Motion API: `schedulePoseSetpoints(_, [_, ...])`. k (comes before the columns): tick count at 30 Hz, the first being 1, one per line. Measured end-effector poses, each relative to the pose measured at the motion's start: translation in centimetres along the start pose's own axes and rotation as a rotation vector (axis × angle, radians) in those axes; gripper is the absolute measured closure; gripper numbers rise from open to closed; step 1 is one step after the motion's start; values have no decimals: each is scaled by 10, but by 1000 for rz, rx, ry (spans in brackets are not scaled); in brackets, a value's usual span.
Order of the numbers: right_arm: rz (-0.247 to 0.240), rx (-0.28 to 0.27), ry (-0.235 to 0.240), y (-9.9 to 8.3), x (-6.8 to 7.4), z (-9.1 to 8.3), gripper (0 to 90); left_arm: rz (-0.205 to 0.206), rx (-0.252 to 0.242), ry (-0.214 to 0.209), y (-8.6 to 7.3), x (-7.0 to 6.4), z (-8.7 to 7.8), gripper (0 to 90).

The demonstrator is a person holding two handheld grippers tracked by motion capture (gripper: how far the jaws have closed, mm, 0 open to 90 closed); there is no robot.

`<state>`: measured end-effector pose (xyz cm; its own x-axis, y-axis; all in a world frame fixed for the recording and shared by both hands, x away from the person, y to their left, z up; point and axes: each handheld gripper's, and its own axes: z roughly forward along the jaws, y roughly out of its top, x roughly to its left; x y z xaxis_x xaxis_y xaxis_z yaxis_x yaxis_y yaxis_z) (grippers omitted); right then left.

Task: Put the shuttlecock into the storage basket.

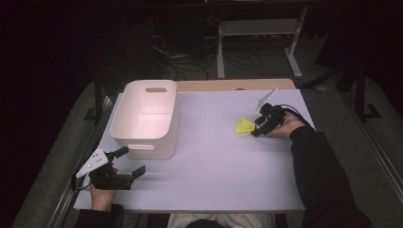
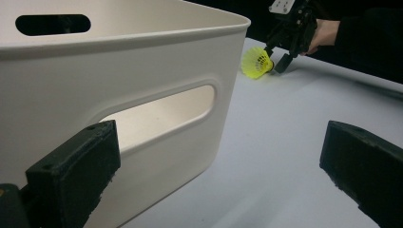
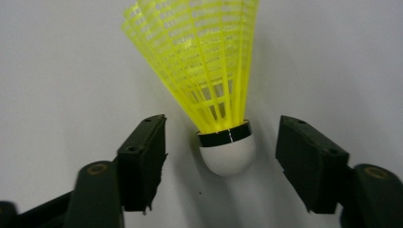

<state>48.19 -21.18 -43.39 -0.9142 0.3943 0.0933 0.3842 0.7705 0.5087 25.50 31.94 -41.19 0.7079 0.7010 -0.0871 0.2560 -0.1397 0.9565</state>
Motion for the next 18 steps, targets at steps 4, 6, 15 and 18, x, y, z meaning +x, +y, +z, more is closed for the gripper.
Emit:
schedulePoseSetpoints(4, [-15, 10, -1, 1, 1, 1, 436, 1, 0, -1, 0, 0, 0, 0])
schedulePoseSetpoints(6, [-16, 17, 0, 1, 1, 1, 480, 1, -1, -1, 0, 0, 0, 0])
schedulePoseSetpoints(15, [-17, 25, -10, 0, 0, 0, 600, 0, -1, 1, 0, 0, 0, 0])
schedulePoseSetpoints(18, [-18, 26, -12, 0, 0, 0, 616, 0, -3, 2, 0, 0, 0, 0])
